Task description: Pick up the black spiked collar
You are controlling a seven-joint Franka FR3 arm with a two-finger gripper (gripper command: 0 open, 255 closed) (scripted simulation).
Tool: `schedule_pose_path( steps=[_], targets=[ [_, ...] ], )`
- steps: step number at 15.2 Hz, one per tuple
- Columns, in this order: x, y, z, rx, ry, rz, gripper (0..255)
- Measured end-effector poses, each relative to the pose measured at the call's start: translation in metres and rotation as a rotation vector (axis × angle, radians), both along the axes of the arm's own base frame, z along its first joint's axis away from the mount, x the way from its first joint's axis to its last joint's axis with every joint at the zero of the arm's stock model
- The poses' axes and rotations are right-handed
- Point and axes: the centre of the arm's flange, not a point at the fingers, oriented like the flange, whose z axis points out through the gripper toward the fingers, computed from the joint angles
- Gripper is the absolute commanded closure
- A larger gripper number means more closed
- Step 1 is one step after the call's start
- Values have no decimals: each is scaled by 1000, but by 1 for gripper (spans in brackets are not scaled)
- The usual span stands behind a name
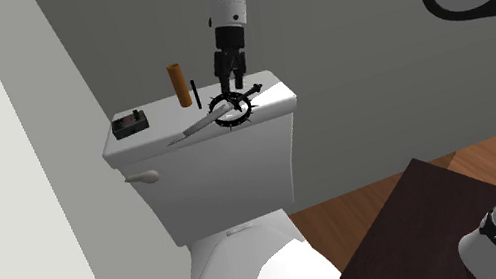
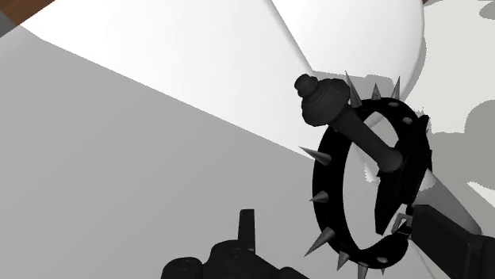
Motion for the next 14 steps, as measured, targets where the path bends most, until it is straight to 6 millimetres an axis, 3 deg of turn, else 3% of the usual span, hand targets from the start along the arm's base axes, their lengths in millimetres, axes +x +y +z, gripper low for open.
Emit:
schedule_pose_path(
  steps=[10,14],
  targets=[
    [-1,0,-2,0,-1,0,255],
    [-1,1,14,0,-1,0,255]
  ],
)
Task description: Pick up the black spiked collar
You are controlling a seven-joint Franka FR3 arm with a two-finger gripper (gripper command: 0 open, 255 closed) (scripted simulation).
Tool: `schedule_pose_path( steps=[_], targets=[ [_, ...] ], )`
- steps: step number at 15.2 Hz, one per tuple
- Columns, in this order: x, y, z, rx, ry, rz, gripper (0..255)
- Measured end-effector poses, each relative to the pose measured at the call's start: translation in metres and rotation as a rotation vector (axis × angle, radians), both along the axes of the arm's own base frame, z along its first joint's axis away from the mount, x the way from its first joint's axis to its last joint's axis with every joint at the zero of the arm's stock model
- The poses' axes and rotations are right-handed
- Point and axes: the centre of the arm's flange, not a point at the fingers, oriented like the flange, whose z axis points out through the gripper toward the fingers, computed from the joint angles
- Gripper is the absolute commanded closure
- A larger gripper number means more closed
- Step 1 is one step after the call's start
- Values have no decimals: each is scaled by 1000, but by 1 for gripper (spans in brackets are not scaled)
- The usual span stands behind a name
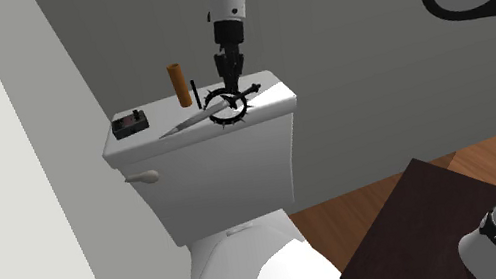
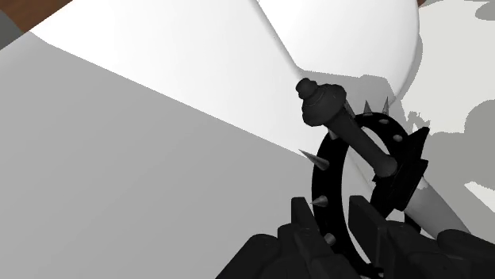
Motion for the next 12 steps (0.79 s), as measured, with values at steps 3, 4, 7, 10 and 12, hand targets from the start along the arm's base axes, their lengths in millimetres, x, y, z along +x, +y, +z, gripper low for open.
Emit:
schedule_pose_path(
  steps=[3,4,7,10,12],
  targets=[
    [0,-1,14,0,0,0,255],
    [1,-1,20,0,0,0,255],
    [1,-1,35,0,0,0,255],
    [1,0,54,0,0,0,255],
    [0,-1,62,0,0,0,255]
  ],
)
